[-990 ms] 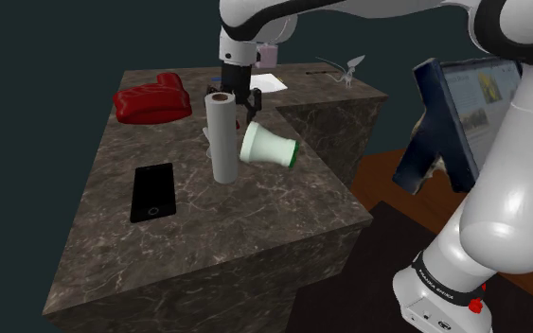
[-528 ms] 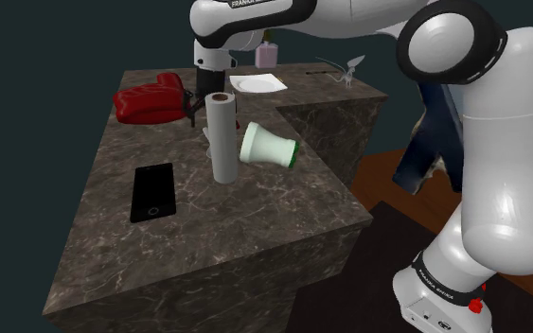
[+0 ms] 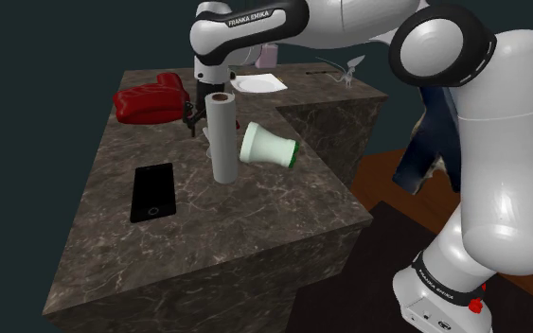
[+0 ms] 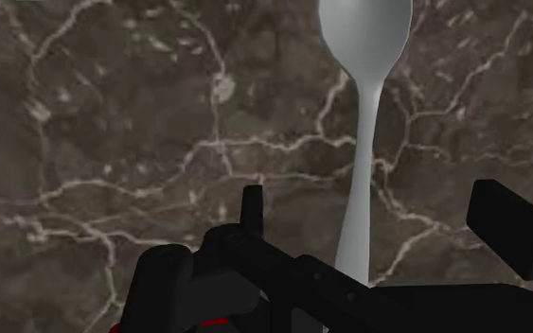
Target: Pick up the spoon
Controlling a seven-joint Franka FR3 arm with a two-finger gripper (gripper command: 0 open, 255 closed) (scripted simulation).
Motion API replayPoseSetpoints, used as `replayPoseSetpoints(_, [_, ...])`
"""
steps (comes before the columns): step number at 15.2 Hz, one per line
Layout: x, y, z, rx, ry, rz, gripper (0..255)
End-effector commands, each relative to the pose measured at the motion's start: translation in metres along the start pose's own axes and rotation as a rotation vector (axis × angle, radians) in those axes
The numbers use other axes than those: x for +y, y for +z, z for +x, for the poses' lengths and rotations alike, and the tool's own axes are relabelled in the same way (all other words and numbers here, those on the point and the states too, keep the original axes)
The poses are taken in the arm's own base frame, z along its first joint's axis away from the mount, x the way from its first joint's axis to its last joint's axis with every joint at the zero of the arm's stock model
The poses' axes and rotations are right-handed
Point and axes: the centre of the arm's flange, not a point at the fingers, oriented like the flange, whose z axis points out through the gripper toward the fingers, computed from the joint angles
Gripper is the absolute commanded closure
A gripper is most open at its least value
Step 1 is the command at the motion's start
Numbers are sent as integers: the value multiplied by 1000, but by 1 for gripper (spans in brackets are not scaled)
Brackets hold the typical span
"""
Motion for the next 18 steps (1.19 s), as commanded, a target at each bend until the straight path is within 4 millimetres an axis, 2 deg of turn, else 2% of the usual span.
replayPoseSetpoints(1, [1,2,0,0,0,0,255])
replayPoseSetpoints(10, [0,2,0,0,0,0,255])
replayPoseSetpoints(18, [-6,-39,-6,0,0,0,255])
